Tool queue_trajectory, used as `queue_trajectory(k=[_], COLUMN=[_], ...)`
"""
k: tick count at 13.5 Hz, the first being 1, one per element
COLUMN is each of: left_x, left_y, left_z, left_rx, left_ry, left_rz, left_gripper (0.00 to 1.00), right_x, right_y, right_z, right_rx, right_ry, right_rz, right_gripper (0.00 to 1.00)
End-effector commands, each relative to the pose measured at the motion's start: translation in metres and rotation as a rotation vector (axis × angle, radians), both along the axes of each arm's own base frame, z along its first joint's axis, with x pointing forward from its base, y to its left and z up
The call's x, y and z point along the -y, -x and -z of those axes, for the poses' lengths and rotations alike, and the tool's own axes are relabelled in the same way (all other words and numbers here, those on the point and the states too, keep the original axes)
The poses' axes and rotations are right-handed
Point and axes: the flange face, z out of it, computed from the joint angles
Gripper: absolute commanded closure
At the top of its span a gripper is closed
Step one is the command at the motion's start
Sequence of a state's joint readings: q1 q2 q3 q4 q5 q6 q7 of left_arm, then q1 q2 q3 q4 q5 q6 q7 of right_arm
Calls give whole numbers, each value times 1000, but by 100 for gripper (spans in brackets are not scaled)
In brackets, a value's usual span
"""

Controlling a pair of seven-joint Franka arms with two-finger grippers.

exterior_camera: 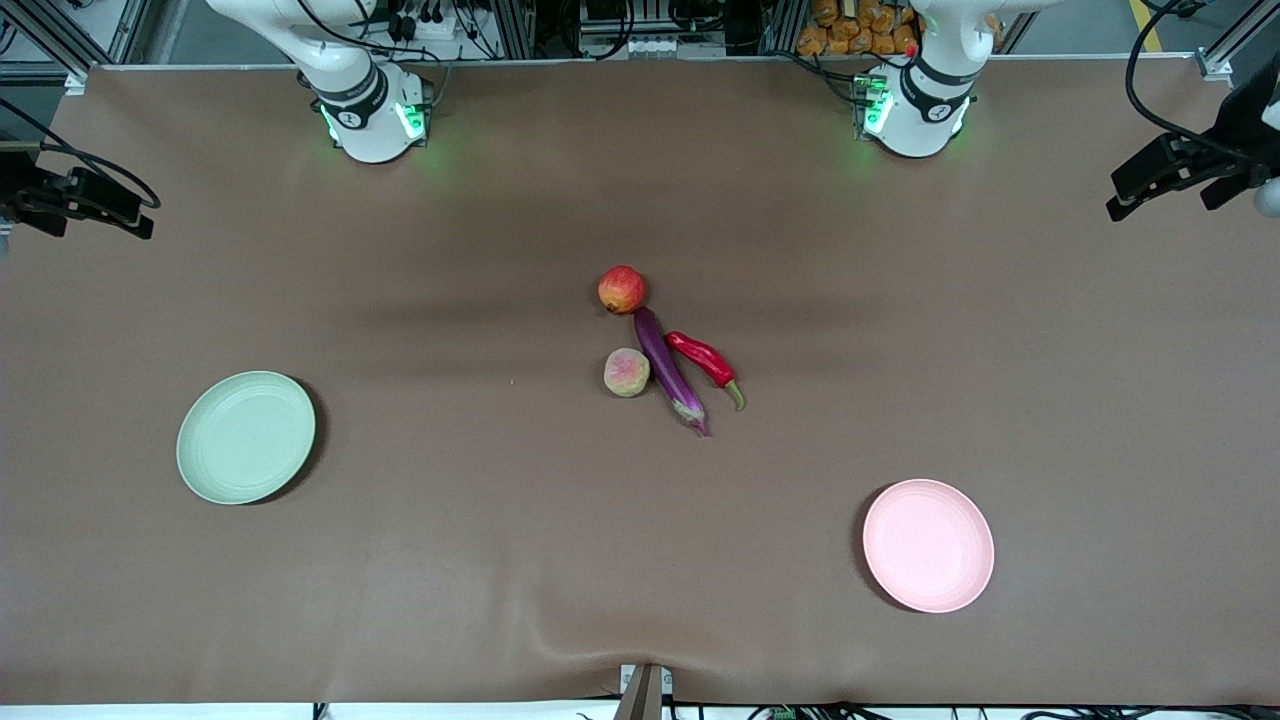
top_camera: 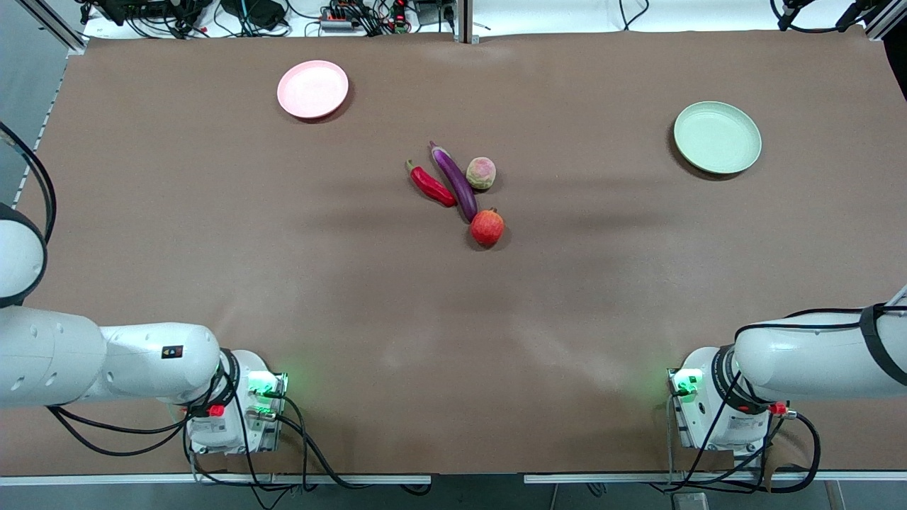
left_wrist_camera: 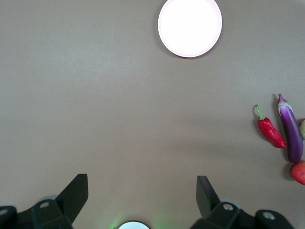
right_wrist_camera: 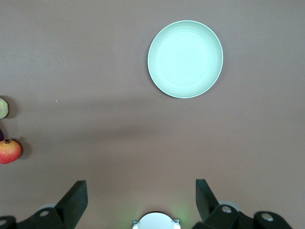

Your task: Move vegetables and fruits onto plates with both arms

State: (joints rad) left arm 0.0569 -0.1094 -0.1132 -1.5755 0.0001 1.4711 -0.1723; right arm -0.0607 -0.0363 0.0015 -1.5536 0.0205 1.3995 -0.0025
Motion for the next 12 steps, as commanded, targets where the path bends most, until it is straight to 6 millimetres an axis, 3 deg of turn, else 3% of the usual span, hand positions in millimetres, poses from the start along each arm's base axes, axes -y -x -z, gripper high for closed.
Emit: queue_trajectory(k=[1,5,7,12], left_x=[1,-1,-7,-1], left_y=[0,-7,-8,-2], left_z=[-6,-17,-12,-2], left_rx=[-9,-13,-26,-61], left_ry=[17,14,23,19], left_rz=[25,24,18,27], left_gripper=[0,0,0,0], right_x=[2,-4,-4,-3], right_y=[0,-1,-2,-3], right_z=[-5,-3,-3,-1], right_rx=[8,8,7,4], right_ry=[6,3,0,-3], right_rz=[20,9,9,3], right_gripper=[0,0,0,0])
